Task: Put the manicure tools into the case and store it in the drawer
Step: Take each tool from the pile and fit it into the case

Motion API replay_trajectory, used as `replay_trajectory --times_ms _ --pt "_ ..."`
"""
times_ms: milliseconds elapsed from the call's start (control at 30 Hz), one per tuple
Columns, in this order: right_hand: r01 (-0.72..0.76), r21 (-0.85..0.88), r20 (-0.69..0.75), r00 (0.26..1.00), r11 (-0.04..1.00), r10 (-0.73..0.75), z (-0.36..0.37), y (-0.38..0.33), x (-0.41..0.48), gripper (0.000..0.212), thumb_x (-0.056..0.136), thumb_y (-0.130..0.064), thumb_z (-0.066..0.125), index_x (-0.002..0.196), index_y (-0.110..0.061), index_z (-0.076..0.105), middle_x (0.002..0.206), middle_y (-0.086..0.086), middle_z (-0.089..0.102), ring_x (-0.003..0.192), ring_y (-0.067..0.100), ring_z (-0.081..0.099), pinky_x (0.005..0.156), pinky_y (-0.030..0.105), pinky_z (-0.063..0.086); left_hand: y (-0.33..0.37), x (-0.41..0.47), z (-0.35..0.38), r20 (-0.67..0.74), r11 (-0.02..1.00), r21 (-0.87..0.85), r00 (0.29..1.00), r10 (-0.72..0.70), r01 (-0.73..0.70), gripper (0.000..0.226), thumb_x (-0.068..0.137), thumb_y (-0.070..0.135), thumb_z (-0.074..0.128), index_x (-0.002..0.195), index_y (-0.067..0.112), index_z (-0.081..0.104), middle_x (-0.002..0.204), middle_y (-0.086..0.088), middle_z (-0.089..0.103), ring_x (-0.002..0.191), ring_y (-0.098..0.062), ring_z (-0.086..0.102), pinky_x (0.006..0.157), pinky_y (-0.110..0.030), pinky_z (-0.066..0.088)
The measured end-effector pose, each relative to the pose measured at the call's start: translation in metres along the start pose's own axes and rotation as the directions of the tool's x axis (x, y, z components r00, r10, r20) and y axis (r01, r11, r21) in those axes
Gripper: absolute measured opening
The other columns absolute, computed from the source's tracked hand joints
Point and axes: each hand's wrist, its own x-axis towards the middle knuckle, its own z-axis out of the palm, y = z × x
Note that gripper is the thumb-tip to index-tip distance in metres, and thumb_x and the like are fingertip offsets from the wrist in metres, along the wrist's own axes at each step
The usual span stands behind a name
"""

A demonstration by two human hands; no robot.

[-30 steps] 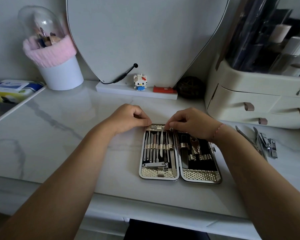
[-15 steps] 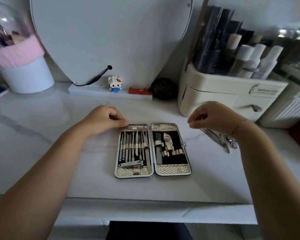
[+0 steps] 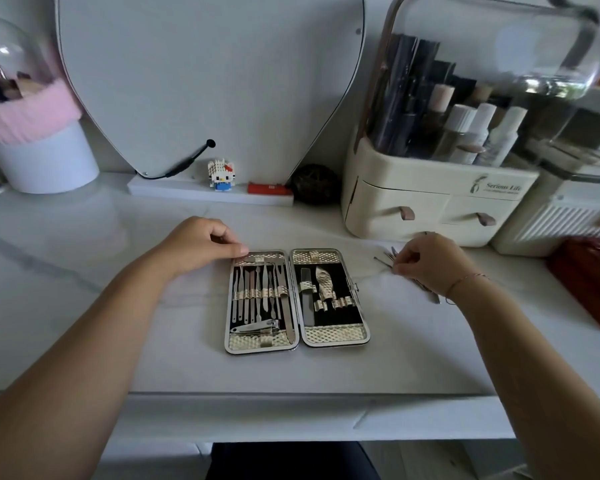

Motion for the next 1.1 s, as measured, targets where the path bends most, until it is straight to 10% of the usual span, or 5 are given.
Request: replay_trajectory --times_ms 267,433,600,800,1100 --pt "0.077 -0.247 0.196 0.980 0.966 -0.028 0.003 -0.011 0.011 0.021 0.065 -0.022 0.044 0.047 -0.016 0.035 0.045 0.002 0.034 0.066 0.024 0.034 0.074 0.038 0.050 -0.003 0.001 -0.001 0.017 1.000 -0.026 1.000 -0.013 0.013 0.016 0.067 0.031 0.082 0.073 0.019 0.073 0.082 0.003 0.071 0.082 -0.012 0.062 0.078 -0.026 0.043" --pt "0.018 0.201 0.091 0.995 0.979 -0.037 -0.002 -0.014 -0.004 0.024 0.077 -0.014 0.056 0.055 -0.006 0.058 0.048 0.000 0.048 0.061 0.014 0.038 0.057 0.026 0.039 -0.004 0.002 0.000 0.017 1.000 -0.018 1.000 -0.014 0.014 0.014 0.068 0.030 0.082 0.073 0.020 0.073 0.083 0.002 0.071 0.084 -0.013 0.062 0.081 -0.029 0.043" --pt "-0.116 0.795 0.220 0.970 0.596 -0.104 -0.008 -0.031 -0.016 0.009 0.085 0.005 0.053 0.084 -0.002 0.059 0.060 0.006 0.065 0.043 0.009 0.045 0.045 0.015 0.040 -0.004 0.003 0.000 0.012 1.000 -0.023 1.000 -0.014 0.014 0.015 0.067 0.030 0.082 0.073 0.019 0.073 0.082 0.004 0.071 0.083 -0.012 0.061 0.077 -0.026 0.042" --pt "-0.166 0.860 0.297 0.932 0.482 -0.208 0.014 -0.042 -0.016 0.051 0.088 0.009 0.050 0.129 -0.021 0.043 0.072 0.016 0.065 0.049 0.012 0.057 0.047 0.019 0.048 -0.004 0.002 0.000 0.010 1.000 -0.020 1.000 -0.015 0.015 0.015 0.068 0.030 0.082 0.073 0.019 0.073 0.082 0.003 0.071 0.084 -0.012 0.062 0.077 -0.025 0.042" --pt "-0.195 0.870 0.295 0.942 0.452 -0.162 0.025 -0.049 -0.008 0.031 0.088 0.005 0.053 0.115 -0.006 0.058 0.073 0.013 0.067 0.046 0.010 0.053 0.043 0.017 0.045 -0.003 0.002 0.000 0.008 1.000 -0.021 1.000 -0.014 0.015 0.014 0.068 0.029 0.082 0.072 0.019 0.073 0.082 0.001 0.071 0.084 -0.013 0.062 0.080 -0.027 0.042"
